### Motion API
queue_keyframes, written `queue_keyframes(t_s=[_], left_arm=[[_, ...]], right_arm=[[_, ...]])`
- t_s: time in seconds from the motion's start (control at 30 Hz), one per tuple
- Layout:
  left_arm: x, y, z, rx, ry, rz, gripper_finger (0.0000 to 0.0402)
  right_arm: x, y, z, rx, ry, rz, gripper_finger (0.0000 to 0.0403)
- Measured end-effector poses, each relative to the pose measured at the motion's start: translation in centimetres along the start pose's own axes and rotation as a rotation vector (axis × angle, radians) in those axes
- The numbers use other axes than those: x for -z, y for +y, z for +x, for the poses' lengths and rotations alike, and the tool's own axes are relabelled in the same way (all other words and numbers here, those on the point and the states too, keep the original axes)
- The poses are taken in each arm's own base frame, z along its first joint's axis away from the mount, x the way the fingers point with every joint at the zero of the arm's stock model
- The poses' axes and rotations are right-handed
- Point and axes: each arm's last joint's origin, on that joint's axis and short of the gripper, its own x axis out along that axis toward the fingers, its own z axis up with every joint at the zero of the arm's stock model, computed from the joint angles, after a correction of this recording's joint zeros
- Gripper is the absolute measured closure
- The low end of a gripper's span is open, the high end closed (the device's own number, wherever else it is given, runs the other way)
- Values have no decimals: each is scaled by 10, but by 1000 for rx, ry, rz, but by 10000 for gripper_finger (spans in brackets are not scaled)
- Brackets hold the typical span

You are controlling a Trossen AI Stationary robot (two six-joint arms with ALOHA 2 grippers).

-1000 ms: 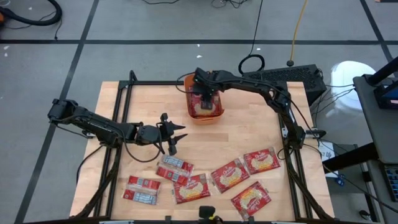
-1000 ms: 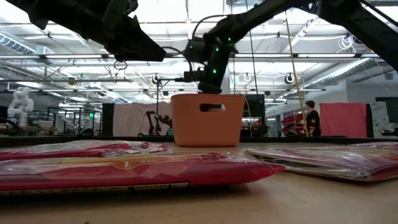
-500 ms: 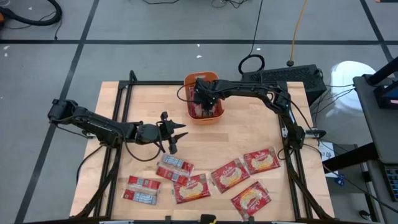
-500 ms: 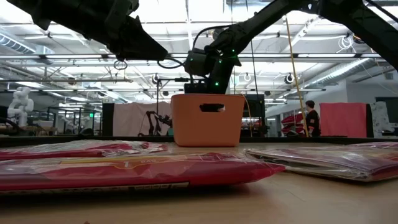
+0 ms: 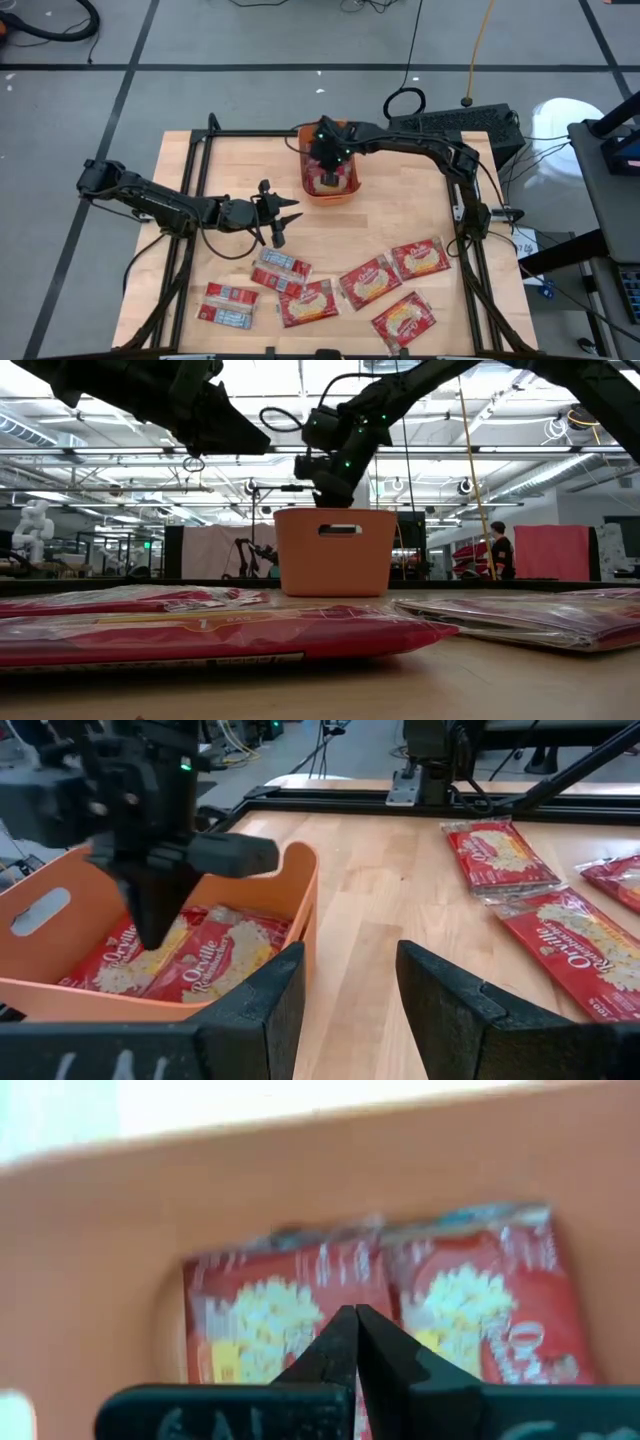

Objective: Sort popcorn bags into baskets
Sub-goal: Put the red popcorn bag into the orange bin, then adjust orange bin on the table

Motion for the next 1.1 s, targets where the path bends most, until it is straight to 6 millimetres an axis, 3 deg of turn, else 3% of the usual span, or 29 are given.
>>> queue_keyframes(t_s=[0.2, 0.57, 0.73, 0.87, 1.0, 1.1], left_arm=[[0, 0, 0, 3, 1, -7, 240], [1, 0, 0, 8, 6, -16, 241], [1, 0, 0, 8, 8, -28, 240], [1, 0, 0, 7, 14, -41, 240], [1, 0, 0, 7, 15, -42, 240], [1, 0, 0, 8, 14, -41, 240]], right_arm=[[-2, 3, 9, 7, -60, 38, 402], [31, 7, 37, 4, -27, 138, 402], [14, 14, -7, 25, -135, 144, 402], [5, 40, -45, 85, -177, 107, 401], [15, 81, -72, 49, -275, 28, 401], [36, 111, -73, 0, -351, 8, 401]])
